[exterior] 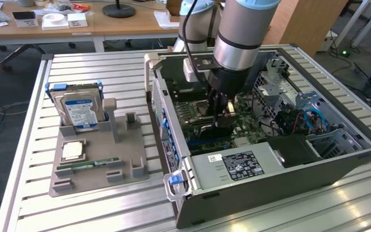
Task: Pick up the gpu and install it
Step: 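Insert the gpu into the slot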
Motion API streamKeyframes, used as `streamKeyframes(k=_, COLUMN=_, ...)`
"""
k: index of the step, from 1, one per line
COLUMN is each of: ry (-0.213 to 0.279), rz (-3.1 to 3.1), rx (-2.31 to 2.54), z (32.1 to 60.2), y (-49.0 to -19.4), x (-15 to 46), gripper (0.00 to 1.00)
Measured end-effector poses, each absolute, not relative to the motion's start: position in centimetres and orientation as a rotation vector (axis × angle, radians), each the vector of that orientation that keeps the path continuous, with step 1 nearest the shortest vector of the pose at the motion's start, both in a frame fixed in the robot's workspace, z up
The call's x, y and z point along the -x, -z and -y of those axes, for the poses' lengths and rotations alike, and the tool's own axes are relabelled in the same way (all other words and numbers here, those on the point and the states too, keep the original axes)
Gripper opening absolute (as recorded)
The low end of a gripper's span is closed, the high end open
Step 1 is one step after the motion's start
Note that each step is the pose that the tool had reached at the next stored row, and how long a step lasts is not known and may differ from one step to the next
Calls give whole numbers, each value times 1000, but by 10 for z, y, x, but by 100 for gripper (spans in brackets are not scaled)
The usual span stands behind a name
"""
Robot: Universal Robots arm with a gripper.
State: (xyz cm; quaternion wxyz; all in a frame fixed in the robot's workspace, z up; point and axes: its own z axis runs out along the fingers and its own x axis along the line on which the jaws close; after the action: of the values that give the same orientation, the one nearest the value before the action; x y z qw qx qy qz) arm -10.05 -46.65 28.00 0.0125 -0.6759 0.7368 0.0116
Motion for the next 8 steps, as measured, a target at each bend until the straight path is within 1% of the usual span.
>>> streamKeyframes(k=8, ry=-36, rz=-2296, rx=2107, z=467, y=-265, x=101, gripper=52)
